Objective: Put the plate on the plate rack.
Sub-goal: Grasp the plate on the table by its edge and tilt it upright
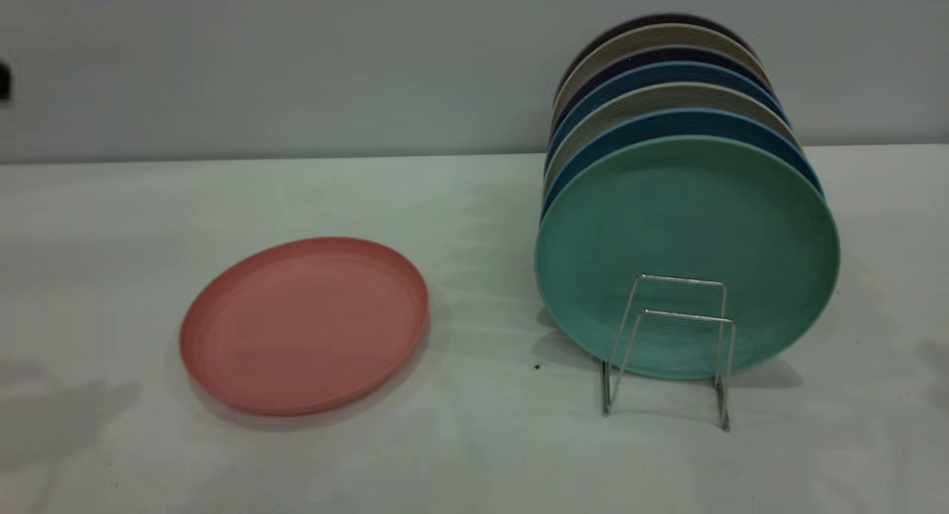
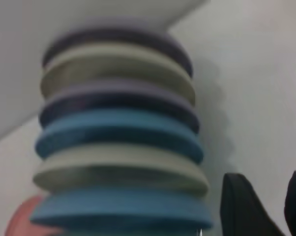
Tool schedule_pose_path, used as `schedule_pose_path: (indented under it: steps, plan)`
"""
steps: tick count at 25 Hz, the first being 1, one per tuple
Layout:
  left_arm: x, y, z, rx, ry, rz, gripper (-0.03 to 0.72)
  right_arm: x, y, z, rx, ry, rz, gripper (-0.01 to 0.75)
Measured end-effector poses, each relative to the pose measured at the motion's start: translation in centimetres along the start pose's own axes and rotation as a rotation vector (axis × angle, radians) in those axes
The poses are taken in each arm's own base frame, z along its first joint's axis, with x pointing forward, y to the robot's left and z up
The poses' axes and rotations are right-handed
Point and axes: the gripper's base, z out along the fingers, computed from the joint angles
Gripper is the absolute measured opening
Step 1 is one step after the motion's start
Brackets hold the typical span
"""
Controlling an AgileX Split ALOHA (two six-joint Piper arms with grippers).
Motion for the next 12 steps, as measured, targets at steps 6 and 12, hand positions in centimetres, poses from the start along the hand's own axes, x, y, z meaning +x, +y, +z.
schedule_pose_path:
  steps: [6, 12]
  plan:
    - [2.1, 5.7, 5.8, -0.09, 0.135, -0.087, 0.404, 1.0, -2.9, 1.9, 0.103, 0.075, -0.049, 0.239]
    - [3.0, 7.5, 10.4, -0.153, 0.19, -0.104, 0.404, 2.1, -4.7, 3.6, 0.14, 0.139, -0.068, 0.239]
